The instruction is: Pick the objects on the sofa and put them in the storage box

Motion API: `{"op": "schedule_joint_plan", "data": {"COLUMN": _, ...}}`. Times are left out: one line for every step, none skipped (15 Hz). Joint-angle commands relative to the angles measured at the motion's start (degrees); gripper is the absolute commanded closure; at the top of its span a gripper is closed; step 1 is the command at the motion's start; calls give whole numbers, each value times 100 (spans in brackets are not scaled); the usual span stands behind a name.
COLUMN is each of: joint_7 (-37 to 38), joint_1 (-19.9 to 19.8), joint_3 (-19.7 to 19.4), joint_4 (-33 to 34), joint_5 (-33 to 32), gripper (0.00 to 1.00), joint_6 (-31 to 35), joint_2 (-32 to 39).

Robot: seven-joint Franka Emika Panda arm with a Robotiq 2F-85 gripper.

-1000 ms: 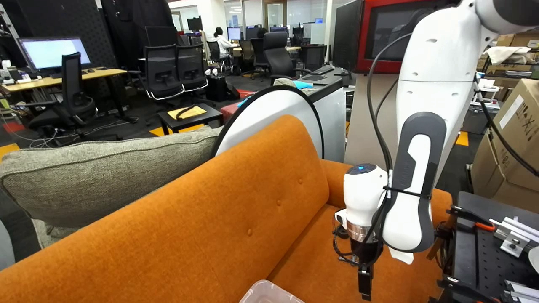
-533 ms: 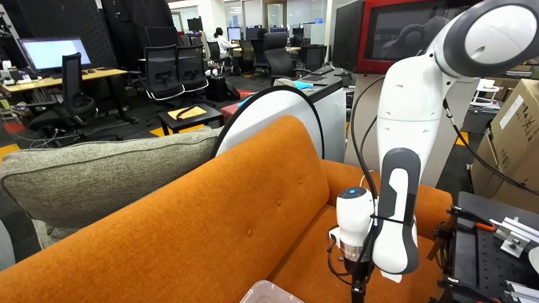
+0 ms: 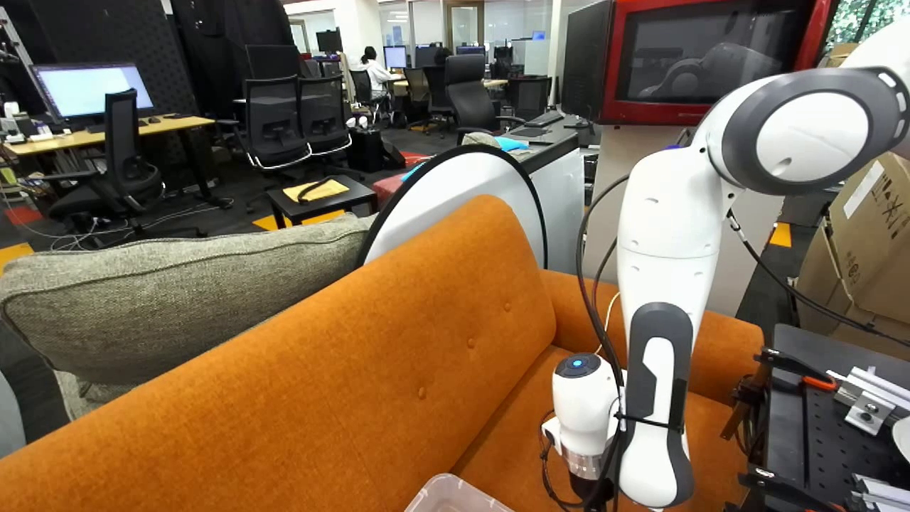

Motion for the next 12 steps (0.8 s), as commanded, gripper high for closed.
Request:
{"op": "schedule_joint_plan", "data": {"joint_7": 206, "joint_1": 293, "joint_3": -215, "joint_4": 378, "joint_5": -163, "gripper": 0, "joint_6": -295, "joint_2": 223}}
{"op": "schedule_joint_plan", "data": {"joint_7": 217, "joint_1": 359, "joint_3": -249, "joint_4": 450, "joint_5": -171, "gripper": 0, "joint_6": -338, "joint_2": 280}}
{"op": "schedule_joint_plan", "data": {"joint_7": 234, "joint_1": 423, "joint_3": -287, "joint_4": 533, "joint_5": -175, "gripper": 0, "joint_6": -385, "joint_2": 348}}
{"op": "schedule_joint_plan", "data": {"joint_7": 248, "joint_1": 482, "joint_3": -320, "joint_4": 601, "joint_5": -179, "gripper": 0, "joint_6": -440, "joint_2": 402}}
{"op": "schedule_joint_plan", "data": {"joint_7": 254, "joint_1": 525, "joint_3": -337, "joint_4": 678, "joint_5": -185, "gripper": 0, "joint_6": -472, "joint_2": 465}}
{"op": "schedule_joint_plan", "data": {"joint_7": 259, "joint_1": 567, "joint_3": -353, "joint_4": 752, "joint_5": -193, "gripper": 0, "joint_6": -514, "joint_2": 532}}
{"op": "schedule_joint_plan", "data": {"joint_7": 258, "joint_1": 587, "joint_3": -353, "joint_4": 840, "joint_5": -196, "gripper": 0, "joint_6": -554, "joint_2": 598}}
{"op": "schedule_joint_plan", "data": {"joint_7": 260, "joint_1": 599, "joint_3": -351, "joint_4": 924, "joint_5": -195, "gripper": 0, "joint_6": -604, "joint_2": 668}}
{"op": "schedule_joint_plan", "data": {"joint_7": 266, "joint_1": 612, "joint_3": -354, "joint_4": 997, "joint_5": -193, "gripper": 0, "joint_6": -650, "joint_2": 721}}
{"op": "schedule_joint_plan", "data": {"joint_7": 274, "joint_1": 620, "joint_3": -364, "joint_4": 1075, "joint_5": -188, "gripper": 0, "joint_6": -686, "joint_2": 781}}
{"op": "schedule_joint_plan", "data": {"joint_7": 277, "joint_1": 617, "joint_3": -374, "joint_4": 1134, "joint_5": -187, "gripper": 0, "joint_6": -713, "joint_2": 834}}
{"op": "schedule_joint_plan", "data": {"joint_7": 275, "joint_1": 613, "joint_3": -382, "joint_4": 1191, "joint_5": -189, "gripper": 0, "joint_6": -739, "joint_2": 875}}
